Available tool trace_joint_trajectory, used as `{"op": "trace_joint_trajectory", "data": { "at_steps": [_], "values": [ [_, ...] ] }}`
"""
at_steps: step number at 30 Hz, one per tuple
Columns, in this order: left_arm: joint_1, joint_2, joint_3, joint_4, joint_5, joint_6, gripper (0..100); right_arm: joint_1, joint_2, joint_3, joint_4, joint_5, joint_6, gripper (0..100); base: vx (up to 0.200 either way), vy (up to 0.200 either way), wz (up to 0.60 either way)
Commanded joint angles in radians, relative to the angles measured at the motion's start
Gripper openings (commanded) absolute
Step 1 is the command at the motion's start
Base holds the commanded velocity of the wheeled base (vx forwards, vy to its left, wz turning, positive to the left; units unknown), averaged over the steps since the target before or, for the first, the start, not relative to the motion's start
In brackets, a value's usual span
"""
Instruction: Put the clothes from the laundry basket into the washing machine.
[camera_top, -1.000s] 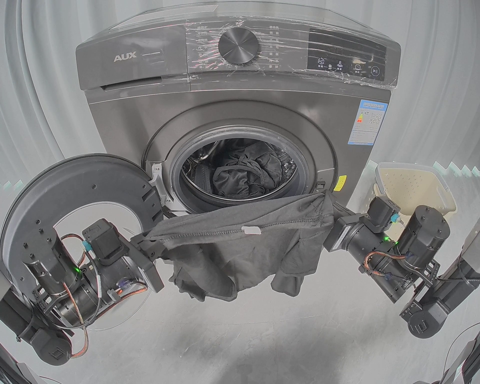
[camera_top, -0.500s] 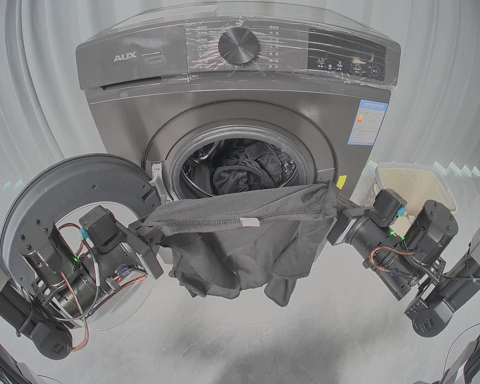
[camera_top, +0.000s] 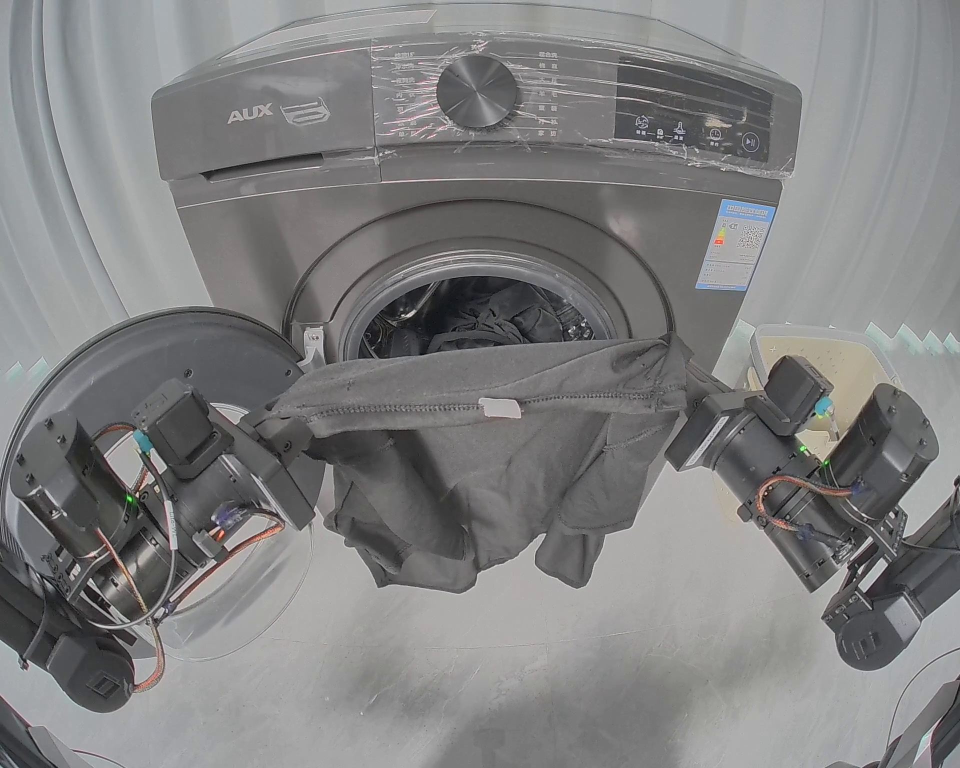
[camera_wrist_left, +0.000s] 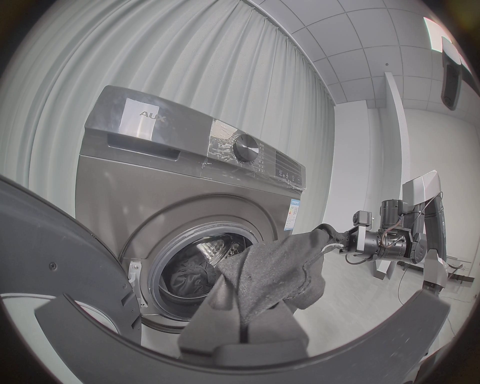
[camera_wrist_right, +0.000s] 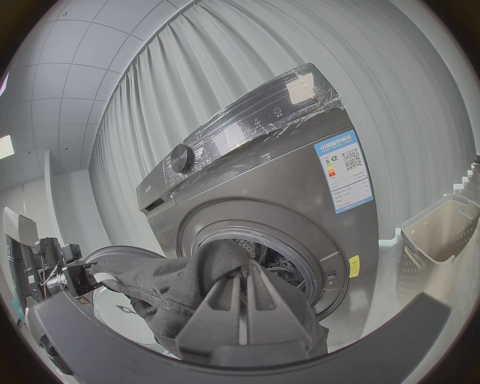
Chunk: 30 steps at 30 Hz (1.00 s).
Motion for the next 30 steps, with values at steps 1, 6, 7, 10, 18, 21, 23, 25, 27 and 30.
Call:
{"op": "trace_joint_trajectory", "data": {
  "at_steps": [1,6,7,10,18,21,23,25,27,30],
  "values": [
    [0.0,-0.011,-0.001,0.0,0.0,-0.002,0,0.002,-0.006,0.0,0.0,0.0,0.0,0,0.0,0.0,0.0],
    [0.0,-0.011,0.0,0.0,0.0,-0.002,0,0.002,-0.006,0.002,0.0,0.0,0.0,0,0.0,0.0,0.0],
    [0.0,-0.011,0.0,0.0,0.0,-0.002,0,0.002,-0.006,0.002,0.0,0.0,0.0,0,0.0,0.0,0.0],
    [0.0,-0.009,0.002,0.001,0.0,-0.002,0,0.002,-0.005,0.002,0.0,0.0,0.002,0,0.0,0.0,0.0],
    [0.0,0.0,0.005,0.001,0.0,-0.002,0,0.002,-0.003,0.011,0.0,0.002,0.006,0,0.0,0.0,0.0],
    [-0.008,0.014,0.005,0.001,0.003,0.0,0,0.005,0.001,0.014,0.0,0.002,0.006,0,0.0,0.0,0.0],
    [-0.012,0.034,0.0,0.001,0.004,0.0,0,0.007,0.004,0.02,0.0,0.003,0.009,0,0.0,0.0,0.0],
    [-0.012,0.04,-0.001,0.001,0.006,-0.002,0,0.008,0.006,0.029,0.0,0.006,0.011,0,0.0,0.0,0.0],
    [-0.019,0.04,-0.001,0.001,0.015,-0.005,0,0.016,0.01,0.044,0.0,0.006,0.014,0,0.0,0.0,0.0],
    [-0.052,0.048,-0.032,0.006,0.041,-0.013,0,0.019,0.026,0.061,0.001,0.011,0.023,0,0.0,0.0,0.0]
  ]
}}
